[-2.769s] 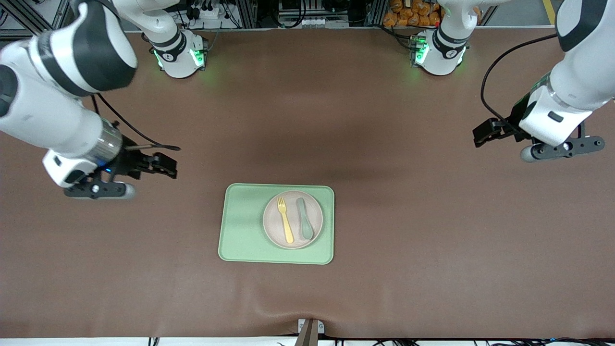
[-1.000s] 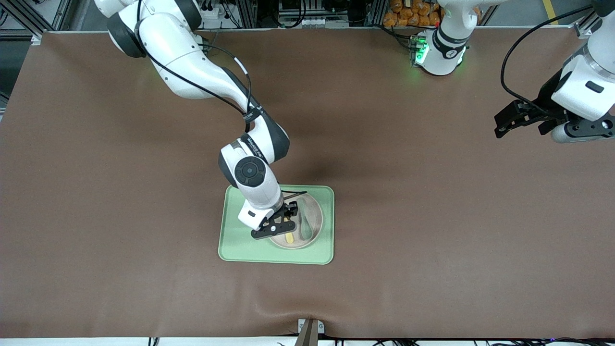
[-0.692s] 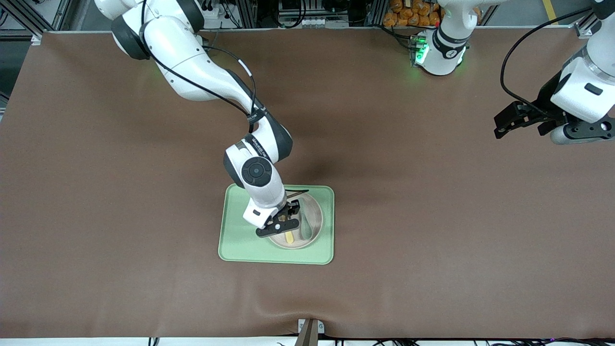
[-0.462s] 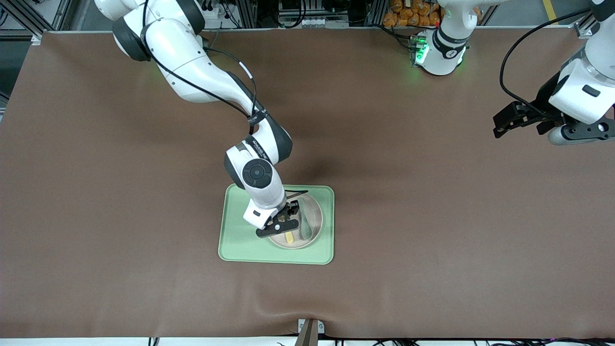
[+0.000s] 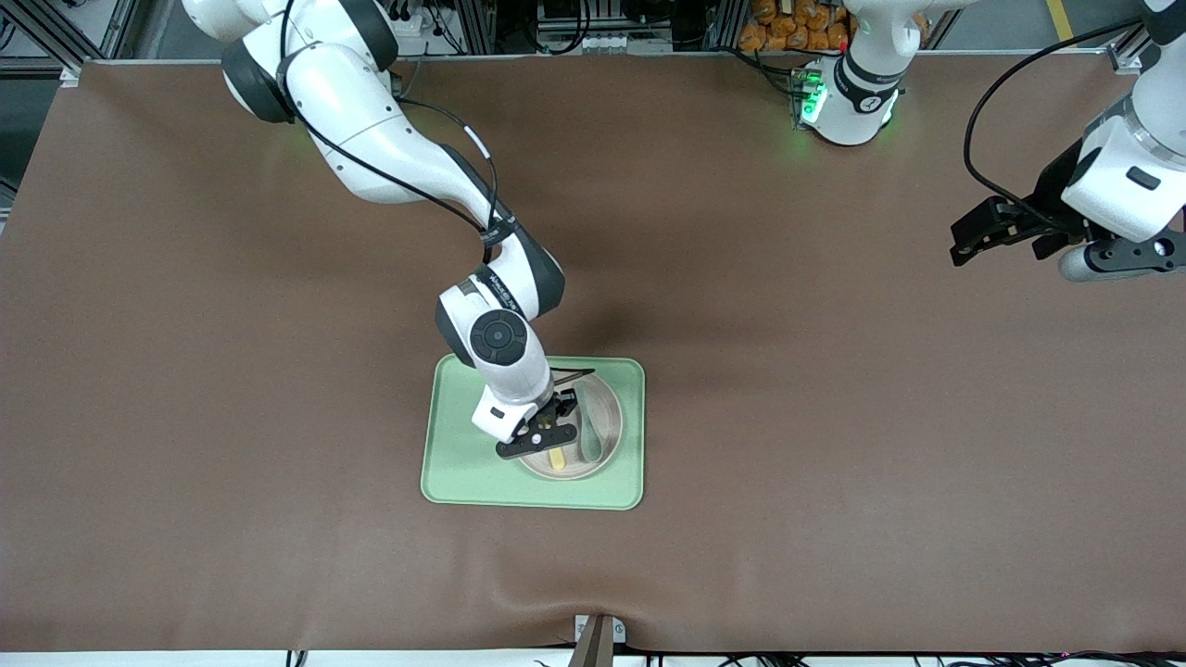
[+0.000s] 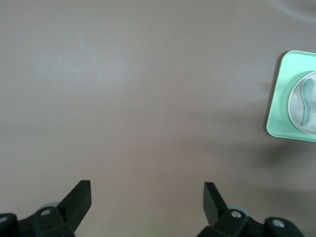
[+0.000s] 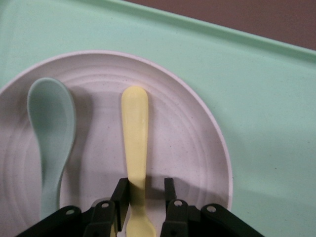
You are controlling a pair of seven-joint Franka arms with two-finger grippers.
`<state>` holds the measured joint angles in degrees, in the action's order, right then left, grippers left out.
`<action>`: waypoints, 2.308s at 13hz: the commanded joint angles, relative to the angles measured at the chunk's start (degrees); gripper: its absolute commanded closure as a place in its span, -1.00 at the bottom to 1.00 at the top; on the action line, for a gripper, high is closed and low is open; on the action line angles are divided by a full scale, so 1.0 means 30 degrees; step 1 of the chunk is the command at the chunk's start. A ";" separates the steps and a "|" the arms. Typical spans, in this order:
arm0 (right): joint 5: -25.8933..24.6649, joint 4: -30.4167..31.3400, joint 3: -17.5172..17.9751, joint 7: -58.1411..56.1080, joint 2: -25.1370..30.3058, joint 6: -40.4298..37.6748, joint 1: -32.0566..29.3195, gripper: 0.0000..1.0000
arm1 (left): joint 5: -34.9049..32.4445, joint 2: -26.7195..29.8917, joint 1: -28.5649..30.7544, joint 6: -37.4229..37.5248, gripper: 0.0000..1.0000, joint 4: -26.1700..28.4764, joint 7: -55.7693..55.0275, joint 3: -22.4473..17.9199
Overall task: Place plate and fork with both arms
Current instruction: 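Lower the right gripper and grasp the yellow fork on the plate, then lift the yellow fork and move it beside the plate on the placemat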
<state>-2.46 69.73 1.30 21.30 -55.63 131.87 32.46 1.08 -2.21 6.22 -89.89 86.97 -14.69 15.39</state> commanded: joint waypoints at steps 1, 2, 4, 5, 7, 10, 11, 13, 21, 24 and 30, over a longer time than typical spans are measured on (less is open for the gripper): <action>-0.0351 -0.0364 -0.0083 0.0371 -0.0237 0.0018 0.0167 0.55 | 0.0371 0.0178 0.0242 0.0228 -1.00 0.0015 -0.0143 0.0203; -0.0322 -0.0393 -0.0112 0.0400 -0.0208 -0.0011 0.0167 0.75 | 0.0371 0.0208 0.0242 0.0228 -1.00 0.0015 -0.0143 0.0203; -0.0263 -0.0569 -0.0083 0.0400 -0.0121 -0.0274 0.0050 0.98 | 0.0372 0.0208 0.0242 0.0257 -1.00 0.0015 -0.0143 0.0232; -0.0234 -0.0656 -0.0083 0.0371 -0.0062 -0.0507 0.0020 1.00 | 0.0400 0.0208 0.0242 0.0257 -1.00 0.0044 -0.0172 0.0232; -0.0175 -0.1386 -0.0024 0.0371 -0.0061 -0.1354 -0.0067 1.00 | 0.0401 0.0208 0.0242 0.0257 -1.00 0.0015 -0.0143 0.0262; 0.0203 -0.1800 0.0122 0.0254 0.0405 -0.2471 -0.0767 1.00 | 0.0372 0.0237 0.0242 0.0286 -1.00 0.0015 -0.0172 0.0262; 0.0670 -0.1800 0.0151 0.0254 0.0581 -0.2531 -0.1119 1.00 | 0.0371 0.0208 0.0271 0.0316 -1.00 0.0015 -0.0143 0.0262; 0.1580 -0.1654 0.0122 -0.0473 0.0846 -0.2911 -0.2229 1.00 | 0.0401 0.0237 0.0271 0.0345 -1.00 0.0044 -0.0143 0.0233; 0.3487 0.1916 0.0269 -0.2644 0.2104 -0.2912 -0.4228 1.00 | 0.0372 0.0208 0.0183 0.0521 -1.00 0.0015 -0.0172 0.0262; 0.3546 0.3176 0.0678 -0.3291 0.2427 -0.2388 -0.4432 1.00 | 0.0371 0.0150 0.0183 0.0521 -1.00 0.0015 -0.0172 0.0262; 0.5128 0.3298 0.0972 -0.3086 0.2546 -0.1742 -0.4521 0.93 | 0.0371 0.0149 0.0213 0.0492 -1.00 -0.0014 -0.0172 0.0262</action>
<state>11.18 76.72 2.89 13.05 -50.09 125.36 20.21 1.37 -2.16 6.31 -89.08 87.06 -14.74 15.80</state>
